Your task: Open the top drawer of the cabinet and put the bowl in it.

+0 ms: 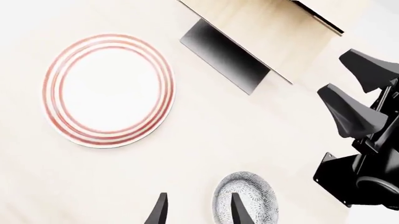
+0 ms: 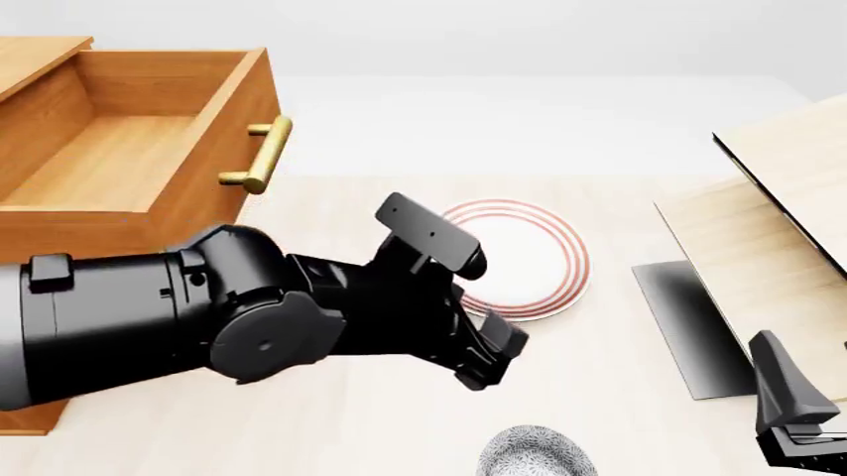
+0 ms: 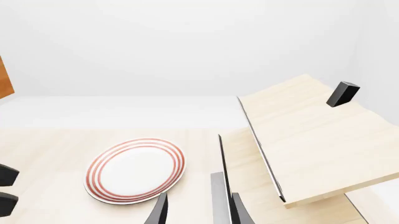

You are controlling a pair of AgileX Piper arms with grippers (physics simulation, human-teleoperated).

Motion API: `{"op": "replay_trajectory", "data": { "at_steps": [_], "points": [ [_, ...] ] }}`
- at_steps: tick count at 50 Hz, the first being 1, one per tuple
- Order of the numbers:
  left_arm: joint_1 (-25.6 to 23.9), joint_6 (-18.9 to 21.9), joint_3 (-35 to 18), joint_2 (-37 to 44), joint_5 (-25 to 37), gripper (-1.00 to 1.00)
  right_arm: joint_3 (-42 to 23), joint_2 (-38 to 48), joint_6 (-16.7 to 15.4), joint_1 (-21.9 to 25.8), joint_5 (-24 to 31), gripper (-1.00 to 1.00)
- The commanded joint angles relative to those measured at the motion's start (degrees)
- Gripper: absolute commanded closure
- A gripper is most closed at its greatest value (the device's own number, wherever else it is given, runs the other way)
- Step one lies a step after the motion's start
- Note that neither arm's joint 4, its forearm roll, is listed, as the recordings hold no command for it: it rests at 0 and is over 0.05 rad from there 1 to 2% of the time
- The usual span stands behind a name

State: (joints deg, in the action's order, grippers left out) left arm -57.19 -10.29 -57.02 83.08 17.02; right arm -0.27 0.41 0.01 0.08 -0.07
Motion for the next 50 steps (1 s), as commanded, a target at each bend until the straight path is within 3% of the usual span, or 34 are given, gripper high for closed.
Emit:
{"op": "replay_trajectory", "data": {
  "at_steps": [1, 50],
  "points": [
    [-0.6, -1.0, 1.1, 2.0, -2.1, -1.00, 0.0, 0.0, 0.0, 0.0, 0.0, -1.00],
    [-1.8, -3.7, 5.3, 9.2, -9.5, -1.00, 0.0, 0.0, 0.0, 0.0, 0.0, -1.00]
  ]
}}
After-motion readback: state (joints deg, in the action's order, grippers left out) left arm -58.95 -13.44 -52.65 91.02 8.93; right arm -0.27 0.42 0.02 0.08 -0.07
